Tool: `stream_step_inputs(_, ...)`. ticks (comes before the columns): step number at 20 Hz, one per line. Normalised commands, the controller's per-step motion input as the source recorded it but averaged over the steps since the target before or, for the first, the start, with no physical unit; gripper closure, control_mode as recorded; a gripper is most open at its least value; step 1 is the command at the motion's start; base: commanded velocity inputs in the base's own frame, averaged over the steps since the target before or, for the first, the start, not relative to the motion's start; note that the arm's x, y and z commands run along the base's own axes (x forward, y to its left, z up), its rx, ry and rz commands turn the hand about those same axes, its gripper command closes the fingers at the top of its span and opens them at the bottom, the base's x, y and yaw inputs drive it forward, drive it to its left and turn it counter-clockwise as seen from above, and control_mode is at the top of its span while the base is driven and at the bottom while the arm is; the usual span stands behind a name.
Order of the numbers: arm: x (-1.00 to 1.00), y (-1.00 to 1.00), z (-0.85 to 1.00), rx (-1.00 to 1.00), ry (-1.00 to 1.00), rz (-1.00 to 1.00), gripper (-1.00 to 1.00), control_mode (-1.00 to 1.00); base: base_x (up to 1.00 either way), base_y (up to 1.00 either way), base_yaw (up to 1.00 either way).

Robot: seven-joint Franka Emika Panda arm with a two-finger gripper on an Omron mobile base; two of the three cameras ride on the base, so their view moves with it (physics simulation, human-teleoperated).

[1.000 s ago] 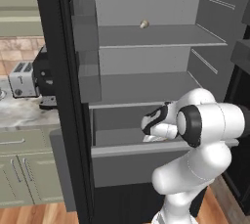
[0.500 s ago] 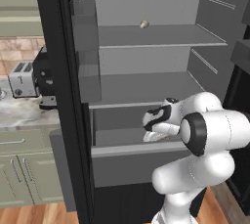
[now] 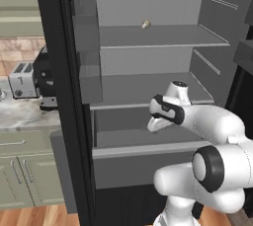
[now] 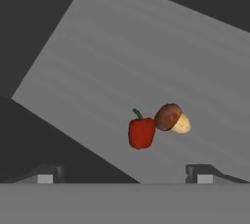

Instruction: Place the bell pepper and mushroom inside the fridge drawer. Close the drawer after placing the vegetables.

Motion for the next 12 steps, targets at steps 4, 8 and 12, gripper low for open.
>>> stream_step_inputs(4,-0.54,0.0,0.7,0.0,-0.03,0.0,-1.0,-1.0,0.0,0.0,0.0)
stream_step_inputs(8,-0.96,0.02,0.41,0.01,-0.11,-0.04,-1.0,-1.0,0.0,0.0,0.0)
stream_step_inputs(12,-1.0,0.18,0.15,0.04,-0.11,-0.07,-1.0,-1.0,0.0,0.0,0.0)
